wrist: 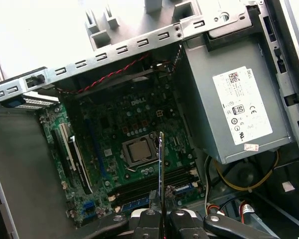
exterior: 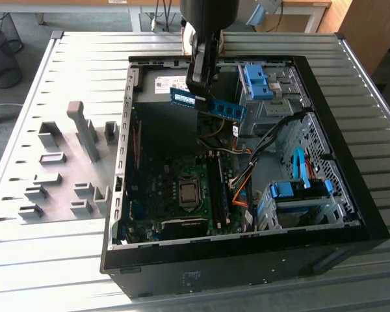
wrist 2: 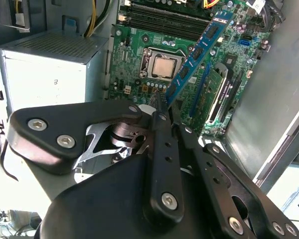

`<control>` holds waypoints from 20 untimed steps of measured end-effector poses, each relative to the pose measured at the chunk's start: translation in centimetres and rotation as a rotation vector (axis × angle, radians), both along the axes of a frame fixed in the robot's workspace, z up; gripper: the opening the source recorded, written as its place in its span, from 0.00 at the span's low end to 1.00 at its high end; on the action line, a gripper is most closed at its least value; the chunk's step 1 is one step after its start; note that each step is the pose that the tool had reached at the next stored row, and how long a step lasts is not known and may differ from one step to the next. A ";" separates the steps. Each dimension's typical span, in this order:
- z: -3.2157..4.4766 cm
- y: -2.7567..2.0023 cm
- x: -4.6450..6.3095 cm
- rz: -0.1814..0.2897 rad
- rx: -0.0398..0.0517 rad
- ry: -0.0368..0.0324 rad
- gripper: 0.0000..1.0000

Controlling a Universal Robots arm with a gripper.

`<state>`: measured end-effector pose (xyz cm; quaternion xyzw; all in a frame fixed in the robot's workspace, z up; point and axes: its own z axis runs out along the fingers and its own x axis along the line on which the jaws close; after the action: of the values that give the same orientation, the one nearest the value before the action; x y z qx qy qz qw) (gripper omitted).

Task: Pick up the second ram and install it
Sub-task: 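Insert the second ram into the second slot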

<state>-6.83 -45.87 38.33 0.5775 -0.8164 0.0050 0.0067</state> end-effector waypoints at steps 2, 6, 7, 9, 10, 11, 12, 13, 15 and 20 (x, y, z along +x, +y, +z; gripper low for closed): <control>0.00 0.00 0.0 -0.001 0.0000 0.0000 0.14; 0.00 0.00 0.0 -0.023 -0.0001 0.0000 0.14; 0.00 0.00 0.0 -0.034 -0.0001 0.0000 0.14; -0.01 0.00 0.0 -0.060 0.0000 0.0000 0.14; -0.02 0.00 0.0 -0.075 0.0000 0.0000 0.14; -0.03 0.00 0.0 -0.092 0.0000 0.0000 0.14; -0.04 0.00 0.0 -0.109 0.0000 0.0000 0.14; -0.05 0.00 0.0 -0.126 0.0000 0.0000 0.14; -0.06 0.00 0.0 -0.161 -0.0001 0.0000 0.14; -0.11 0.00 0.0 -0.236 -0.0001 0.0000 0.14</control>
<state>-6.83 -45.87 38.22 0.4772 -0.8788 0.0042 0.0073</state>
